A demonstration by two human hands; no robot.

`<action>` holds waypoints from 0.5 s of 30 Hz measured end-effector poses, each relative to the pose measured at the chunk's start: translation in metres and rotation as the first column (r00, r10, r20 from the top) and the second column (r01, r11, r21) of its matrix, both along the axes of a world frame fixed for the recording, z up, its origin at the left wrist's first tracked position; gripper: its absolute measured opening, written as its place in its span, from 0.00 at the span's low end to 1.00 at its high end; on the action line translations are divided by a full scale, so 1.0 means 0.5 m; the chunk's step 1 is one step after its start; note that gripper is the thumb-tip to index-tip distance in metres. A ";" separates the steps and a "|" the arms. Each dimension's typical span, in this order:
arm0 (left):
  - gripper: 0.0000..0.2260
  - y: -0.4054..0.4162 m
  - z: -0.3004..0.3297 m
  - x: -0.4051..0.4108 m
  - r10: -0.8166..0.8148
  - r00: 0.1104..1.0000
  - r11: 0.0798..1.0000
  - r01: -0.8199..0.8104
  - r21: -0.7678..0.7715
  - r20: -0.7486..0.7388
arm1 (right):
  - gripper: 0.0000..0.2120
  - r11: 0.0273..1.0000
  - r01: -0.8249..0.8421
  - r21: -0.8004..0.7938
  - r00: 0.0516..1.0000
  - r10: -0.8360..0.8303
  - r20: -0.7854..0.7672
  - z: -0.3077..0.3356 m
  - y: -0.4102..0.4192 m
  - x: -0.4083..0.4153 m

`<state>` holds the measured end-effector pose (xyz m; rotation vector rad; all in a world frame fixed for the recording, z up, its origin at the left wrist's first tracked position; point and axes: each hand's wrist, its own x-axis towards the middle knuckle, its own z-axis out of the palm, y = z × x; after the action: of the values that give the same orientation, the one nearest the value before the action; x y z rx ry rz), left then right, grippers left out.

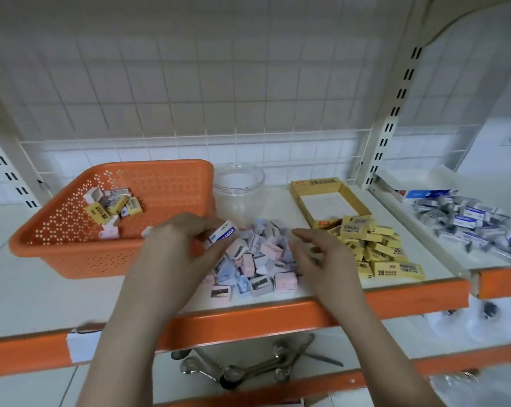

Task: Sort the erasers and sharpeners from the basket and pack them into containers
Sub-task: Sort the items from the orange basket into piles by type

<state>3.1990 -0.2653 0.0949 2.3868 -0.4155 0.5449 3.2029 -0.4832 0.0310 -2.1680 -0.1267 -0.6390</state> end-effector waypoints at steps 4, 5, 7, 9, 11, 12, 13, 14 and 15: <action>0.09 -0.082 0.017 0.048 -0.162 0.987 0.986 0.162 0.027 -0.004 | 0.12 0.916 0.401 -0.014 0.897 -0.390 0.208 -0.031 -0.148 -0.042; 0.08 -0.115 0.023 0.057 -0.216 0.976 0.976 0.216 0.015 -0.014 | 0.14 0.863 0.505 -0.004 0.842 -0.492 0.220 -0.043 -0.195 -0.060; 0.08 -0.188 0.033 0.072 -0.329 0.944 0.944 0.329 0.010 -0.029 | 0.17 0.759 0.651 -0.014 0.745 -0.636 0.202 -0.068 -0.287 -0.090; 0.09 -0.267 0.038 0.082 -0.440 0.897 0.898 0.440 -0.026 -0.036 | 0.17 0.705 0.707 -0.064 0.705 -0.694 0.148 -0.087 -0.359 -0.106; 0.08 -0.344 0.040 0.089 -0.528 0.847 0.848 0.522 -0.091 -0.058 | 0.13 0.714 0.689 -0.125 0.724 -0.676 0.134 -0.099 -0.401 -0.111; 0.09 -0.382 0.041 0.091 -0.559 0.826 0.828 0.550 -0.108 -0.080 | 0.11 0.724 0.675 -0.144 0.738 -0.660 0.141 -0.104 -0.411 -0.111; 0.11 -0.418 0.040 0.096 -0.581 0.807 0.814 0.572 -0.105 -0.105 | 0.09 0.736 0.661 -0.148 0.750 -0.643 0.154 -0.108 -0.417 -0.110; 0.12 -0.454 0.038 0.103 -0.599 0.791 0.801 0.592 -0.091 -0.126 | 0.08 0.747 0.650 -0.137 0.759 -0.629 0.169 -0.112 -0.421 -0.109; 0.13 -0.488 0.036 0.112 -0.615 0.775 0.788 0.611 -0.076 -0.143 | 0.09 0.758 0.641 -0.118 0.764 -0.618 0.186 -0.116 -0.424 -0.109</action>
<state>3.2548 -0.5093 0.1129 2.0728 -1.0560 0.0493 3.1485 -0.6954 -0.0271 -2.3298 0.5309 -1.1993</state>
